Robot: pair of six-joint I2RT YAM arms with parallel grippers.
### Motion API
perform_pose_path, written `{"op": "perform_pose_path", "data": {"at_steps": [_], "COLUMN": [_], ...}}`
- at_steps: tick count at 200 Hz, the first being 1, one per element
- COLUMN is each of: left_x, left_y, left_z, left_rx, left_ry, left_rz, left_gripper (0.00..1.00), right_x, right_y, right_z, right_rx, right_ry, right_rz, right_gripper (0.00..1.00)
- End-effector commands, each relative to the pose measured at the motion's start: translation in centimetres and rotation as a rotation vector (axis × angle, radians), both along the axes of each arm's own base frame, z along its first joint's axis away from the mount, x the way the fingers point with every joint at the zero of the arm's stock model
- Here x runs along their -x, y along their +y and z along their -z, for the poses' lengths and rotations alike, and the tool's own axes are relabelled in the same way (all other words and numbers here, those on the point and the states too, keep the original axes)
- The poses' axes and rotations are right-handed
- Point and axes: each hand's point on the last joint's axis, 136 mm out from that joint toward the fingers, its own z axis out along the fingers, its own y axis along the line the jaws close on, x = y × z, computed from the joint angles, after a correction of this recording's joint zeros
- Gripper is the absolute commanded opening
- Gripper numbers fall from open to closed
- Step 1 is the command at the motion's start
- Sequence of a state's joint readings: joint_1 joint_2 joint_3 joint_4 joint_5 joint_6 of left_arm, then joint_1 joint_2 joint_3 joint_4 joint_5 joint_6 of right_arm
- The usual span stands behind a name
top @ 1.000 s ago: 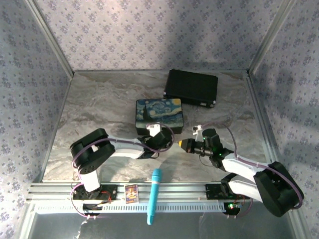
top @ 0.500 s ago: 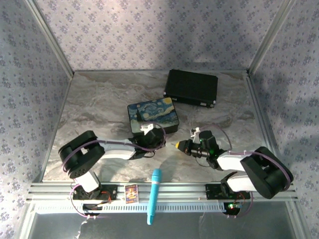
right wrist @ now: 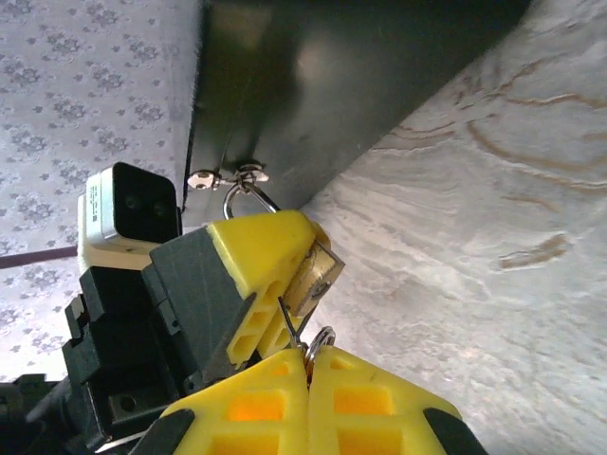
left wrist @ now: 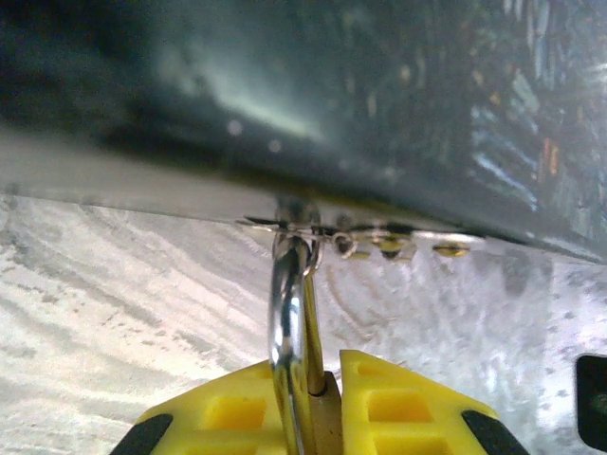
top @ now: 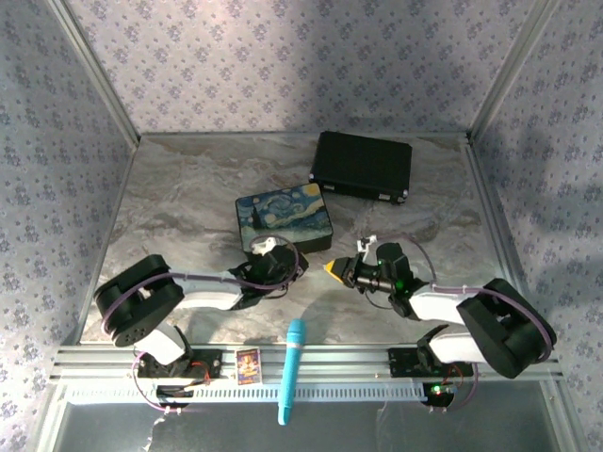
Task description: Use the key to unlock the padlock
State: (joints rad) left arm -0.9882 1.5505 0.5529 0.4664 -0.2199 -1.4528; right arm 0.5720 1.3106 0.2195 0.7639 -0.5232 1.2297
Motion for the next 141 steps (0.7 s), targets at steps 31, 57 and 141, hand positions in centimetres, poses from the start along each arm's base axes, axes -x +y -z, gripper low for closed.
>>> {"op": "perform_pose_path", "data": {"at_steps": [31,57,141], "left_x": [-0.3,-0.4,-0.8], "left_y": [-0.3,0.0,0.7], "left_z": [-1.7,-1.7,-2.7], "left_rx": [0.234,0.185,0.179], "left_ry": [0.067,0.066,0.026], "left_rz": [-0.122,-0.123,-0.149], "left_gripper": [0.0,0.01,0.04], "right_x": [0.2,-0.3,-1.8], "right_y": [2.3,2.9,4.3], "right_z": [0.0,0.4,-0.1], "right_rx": [-0.129,-0.147,-0.213], "right_ry": [0.099,0.096,0.085], "right_rz": [-0.081,-0.082,-0.077], "right_gripper": [0.0,0.0,0.0]}}
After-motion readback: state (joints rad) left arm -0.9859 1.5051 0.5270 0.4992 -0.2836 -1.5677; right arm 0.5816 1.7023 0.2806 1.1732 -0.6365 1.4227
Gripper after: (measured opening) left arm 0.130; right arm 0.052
